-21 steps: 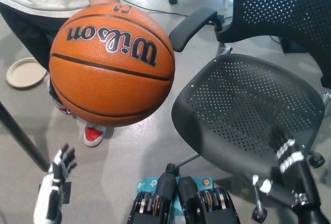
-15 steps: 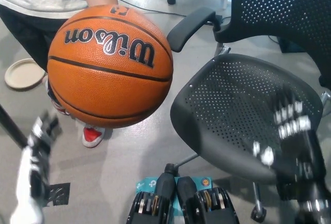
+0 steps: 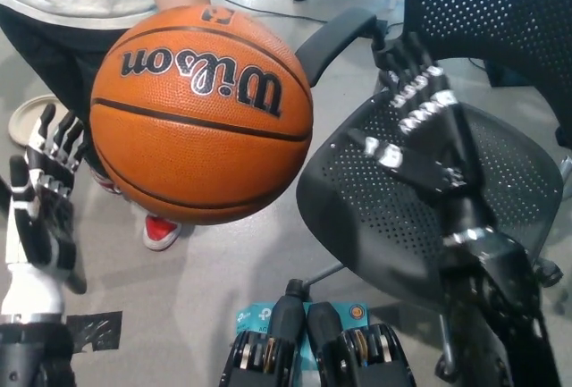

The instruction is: The robot grabs the basketball from a person using both hands and then drops it on the black chair in the front

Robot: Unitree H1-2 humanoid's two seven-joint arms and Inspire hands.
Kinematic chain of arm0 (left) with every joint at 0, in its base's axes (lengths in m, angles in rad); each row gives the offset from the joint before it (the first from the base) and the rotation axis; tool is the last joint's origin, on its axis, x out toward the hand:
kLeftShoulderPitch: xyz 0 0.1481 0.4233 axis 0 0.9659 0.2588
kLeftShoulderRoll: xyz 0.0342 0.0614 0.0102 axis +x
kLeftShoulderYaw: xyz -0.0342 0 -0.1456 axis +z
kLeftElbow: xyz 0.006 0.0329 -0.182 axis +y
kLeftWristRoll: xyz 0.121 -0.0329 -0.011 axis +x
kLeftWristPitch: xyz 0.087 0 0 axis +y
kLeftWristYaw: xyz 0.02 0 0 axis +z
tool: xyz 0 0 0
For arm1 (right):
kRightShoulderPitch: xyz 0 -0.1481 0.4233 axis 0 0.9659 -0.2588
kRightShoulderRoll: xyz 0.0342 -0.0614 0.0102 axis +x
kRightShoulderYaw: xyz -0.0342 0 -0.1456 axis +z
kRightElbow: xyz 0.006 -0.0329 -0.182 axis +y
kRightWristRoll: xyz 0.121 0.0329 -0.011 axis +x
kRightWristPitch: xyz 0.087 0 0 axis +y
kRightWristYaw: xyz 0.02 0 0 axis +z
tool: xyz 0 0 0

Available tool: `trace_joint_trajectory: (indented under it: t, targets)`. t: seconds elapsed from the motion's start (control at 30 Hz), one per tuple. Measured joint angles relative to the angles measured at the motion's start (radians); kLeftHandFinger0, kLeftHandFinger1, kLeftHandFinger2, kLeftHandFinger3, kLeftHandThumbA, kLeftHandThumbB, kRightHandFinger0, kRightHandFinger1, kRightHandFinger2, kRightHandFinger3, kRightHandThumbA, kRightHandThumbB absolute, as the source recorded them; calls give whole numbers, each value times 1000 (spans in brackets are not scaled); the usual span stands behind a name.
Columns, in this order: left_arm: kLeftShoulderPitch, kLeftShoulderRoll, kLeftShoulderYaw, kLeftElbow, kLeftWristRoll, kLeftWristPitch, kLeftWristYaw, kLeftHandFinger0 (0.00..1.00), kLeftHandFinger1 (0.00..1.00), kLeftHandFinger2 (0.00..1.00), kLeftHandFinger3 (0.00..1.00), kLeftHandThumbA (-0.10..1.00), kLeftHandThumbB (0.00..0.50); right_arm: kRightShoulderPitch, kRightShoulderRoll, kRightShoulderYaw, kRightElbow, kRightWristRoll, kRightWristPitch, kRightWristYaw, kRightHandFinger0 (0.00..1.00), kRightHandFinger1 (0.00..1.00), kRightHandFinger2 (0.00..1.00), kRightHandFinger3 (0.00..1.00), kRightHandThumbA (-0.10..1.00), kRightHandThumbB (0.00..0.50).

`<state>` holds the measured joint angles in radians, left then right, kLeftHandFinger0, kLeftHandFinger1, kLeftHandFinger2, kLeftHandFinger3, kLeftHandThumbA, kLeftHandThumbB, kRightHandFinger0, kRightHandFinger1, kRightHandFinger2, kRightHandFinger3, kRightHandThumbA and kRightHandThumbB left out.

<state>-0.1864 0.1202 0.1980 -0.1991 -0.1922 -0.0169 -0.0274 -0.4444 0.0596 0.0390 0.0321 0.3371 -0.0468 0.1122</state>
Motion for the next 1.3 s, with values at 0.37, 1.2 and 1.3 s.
trace_joint_trajectory:
  t: [0.37,1.2,1.3]
  targets:
    - [-29,0,8,0,-36,60,0,1000,1000,1000,1000,1000,165,-75,19,40,115,-35,10,10,1000,1000,1000,1000,1000,409]
    - [-30,-12,-13,-2,-29,74,12,1000,1000,1000,1000,1000,150,-69,81,42,85,118,100,109,1000,1000,1000,1000,1000,423]
    - [-30,-16,-14,-2,-28,79,24,1000,1000,1000,1000,1000,150,-77,83,60,144,104,86,115,1000,1000,1000,1000,1000,418]
